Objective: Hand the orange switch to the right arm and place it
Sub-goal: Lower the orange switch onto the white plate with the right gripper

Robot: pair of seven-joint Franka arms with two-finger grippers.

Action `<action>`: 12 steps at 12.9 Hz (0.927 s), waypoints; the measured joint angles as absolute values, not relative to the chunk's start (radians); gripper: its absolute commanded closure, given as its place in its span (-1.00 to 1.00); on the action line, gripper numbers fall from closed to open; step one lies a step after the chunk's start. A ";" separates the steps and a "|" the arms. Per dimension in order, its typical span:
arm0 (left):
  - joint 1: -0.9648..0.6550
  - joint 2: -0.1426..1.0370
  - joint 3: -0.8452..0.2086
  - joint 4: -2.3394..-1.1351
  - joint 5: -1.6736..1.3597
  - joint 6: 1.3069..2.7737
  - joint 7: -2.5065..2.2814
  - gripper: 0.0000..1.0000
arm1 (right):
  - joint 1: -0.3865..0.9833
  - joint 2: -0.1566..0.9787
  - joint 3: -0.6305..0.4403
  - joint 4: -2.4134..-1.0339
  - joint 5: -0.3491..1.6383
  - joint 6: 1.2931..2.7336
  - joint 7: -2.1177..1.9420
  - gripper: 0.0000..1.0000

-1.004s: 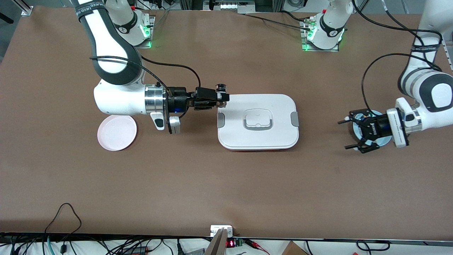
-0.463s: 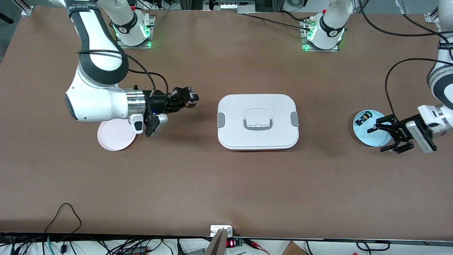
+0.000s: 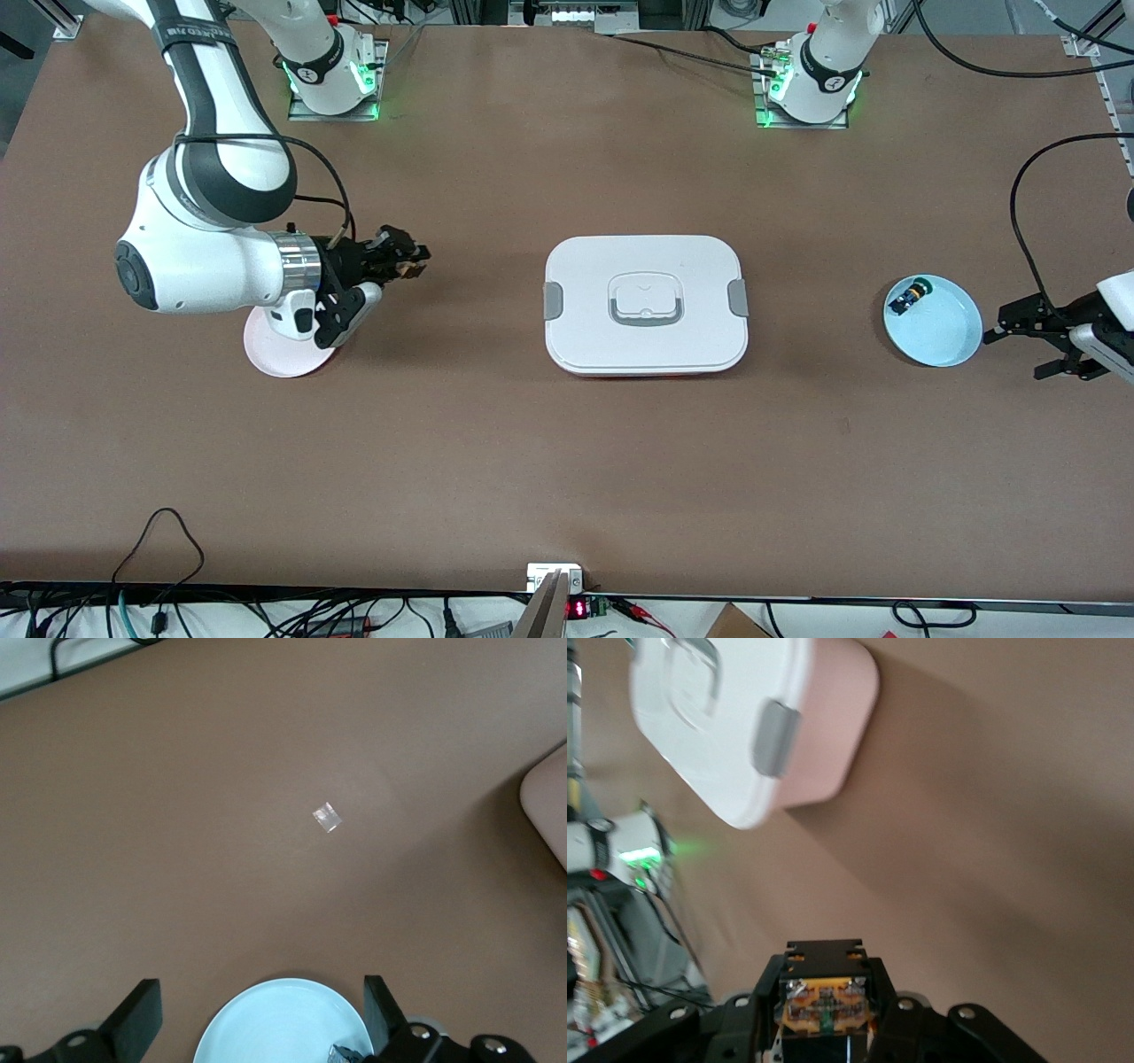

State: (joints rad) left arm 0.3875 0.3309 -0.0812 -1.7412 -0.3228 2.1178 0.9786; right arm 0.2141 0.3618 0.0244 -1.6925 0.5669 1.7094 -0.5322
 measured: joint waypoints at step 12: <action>0.176 0.048 -0.083 -1.729 -0.042 1.789 0.133 -1.00 | 0.079 0.374 0.024 -1.891 0.035 2.028 -1.049 0.51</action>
